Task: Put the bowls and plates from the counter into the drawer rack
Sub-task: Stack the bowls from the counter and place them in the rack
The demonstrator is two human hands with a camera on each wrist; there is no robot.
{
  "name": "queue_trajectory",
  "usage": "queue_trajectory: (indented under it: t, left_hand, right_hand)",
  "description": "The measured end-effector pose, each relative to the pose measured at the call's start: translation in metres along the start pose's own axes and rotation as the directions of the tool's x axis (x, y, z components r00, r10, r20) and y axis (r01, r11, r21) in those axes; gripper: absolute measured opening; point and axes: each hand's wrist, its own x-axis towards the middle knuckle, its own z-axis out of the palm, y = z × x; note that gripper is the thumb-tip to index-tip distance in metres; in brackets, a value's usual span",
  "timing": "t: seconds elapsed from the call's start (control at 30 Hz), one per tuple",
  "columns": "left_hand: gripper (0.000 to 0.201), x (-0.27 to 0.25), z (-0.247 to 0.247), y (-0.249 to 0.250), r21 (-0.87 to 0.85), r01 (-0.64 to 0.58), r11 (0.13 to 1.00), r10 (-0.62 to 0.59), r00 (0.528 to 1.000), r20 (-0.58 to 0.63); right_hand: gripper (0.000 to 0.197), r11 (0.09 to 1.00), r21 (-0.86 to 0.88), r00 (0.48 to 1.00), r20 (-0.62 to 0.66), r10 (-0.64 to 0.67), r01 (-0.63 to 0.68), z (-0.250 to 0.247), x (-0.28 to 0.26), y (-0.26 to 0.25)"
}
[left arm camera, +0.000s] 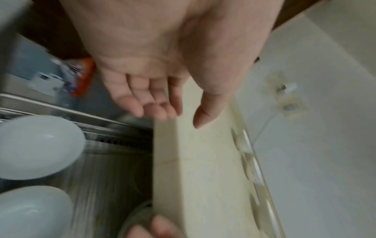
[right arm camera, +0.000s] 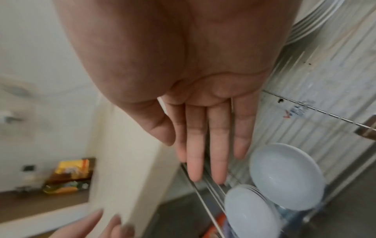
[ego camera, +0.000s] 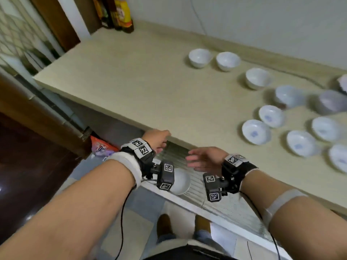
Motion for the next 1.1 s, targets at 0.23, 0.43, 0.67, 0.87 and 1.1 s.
queue_trajectory:
  t: [0.23, 0.43, 0.67, 0.87, 1.1]
  left_hand:
    - [0.014, -0.005, 0.083, 0.076, 0.073, -0.138, 0.988, 0.109, 0.946, 0.306]
    - [0.012, 0.009, 0.151, 0.133, 0.129, -0.198, 0.972, 0.135, 0.913, 0.385]
    - [0.009, 0.044, 0.229, 0.198, 0.099, -0.200, 0.975, 0.155, 0.925, 0.347]
    - [0.058, 0.083, 0.276, 0.224, 0.002, -0.172, 0.985, 0.163, 0.933, 0.320]
    - [0.050, 0.115, 0.311, 0.243, -0.186, -0.108, 0.976, 0.155, 0.953, 0.260]
  right_hand:
    - [0.025, 0.931, 0.232, 0.901, -0.398, -0.175, 0.283, -0.086, -0.073, -0.013]
    - [0.014, 0.866, 0.290, 0.768, -0.622, -0.152, 0.407, -0.182, -0.089, -0.016]
    - [0.010, 0.859, 0.280, 0.705, -0.698, -0.125, 0.429, -0.287, -0.041, -0.063]
    - [0.021, 0.928, 0.186, 0.739, -0.662, -0.126, 0.324, -0.335, 0.004, -0.085]
    - [0.028, 0.907, 0.209, 0.732, -0.666, -0.142, 0.366, -0.344, 0.026, -0.106]
